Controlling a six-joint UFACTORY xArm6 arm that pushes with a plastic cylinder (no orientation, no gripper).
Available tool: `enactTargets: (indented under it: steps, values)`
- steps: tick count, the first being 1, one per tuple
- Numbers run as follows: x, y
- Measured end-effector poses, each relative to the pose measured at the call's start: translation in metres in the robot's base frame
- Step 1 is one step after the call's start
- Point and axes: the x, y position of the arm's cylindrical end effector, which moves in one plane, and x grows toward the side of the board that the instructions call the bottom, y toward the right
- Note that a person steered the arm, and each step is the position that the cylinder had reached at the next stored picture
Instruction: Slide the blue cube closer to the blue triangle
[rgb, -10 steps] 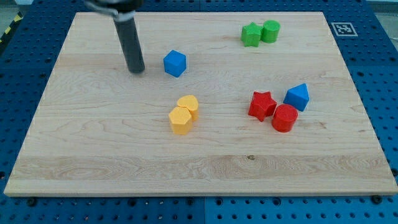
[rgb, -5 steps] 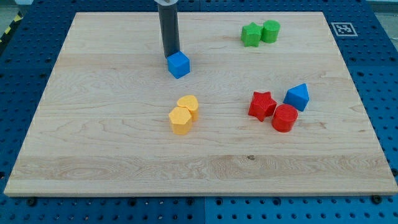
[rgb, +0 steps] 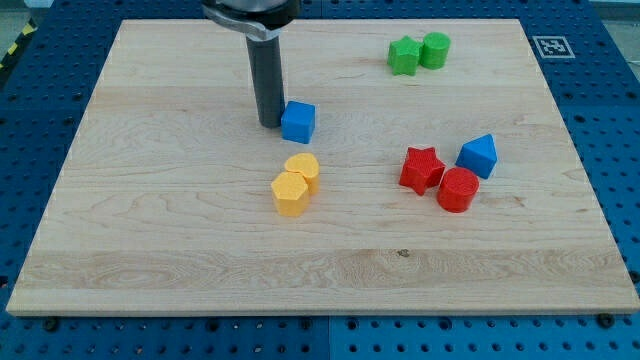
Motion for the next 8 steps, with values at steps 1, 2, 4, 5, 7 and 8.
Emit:
enactTargets:
  steps: [1,2,4,5,7,8]
  values:
    - [0.005,0.003]
    - [-0.011,0.024]
    - [0.032,0.080]
    - [0.033,0.121]
    - [0.022,0.172]
    - [0.013,0.170]
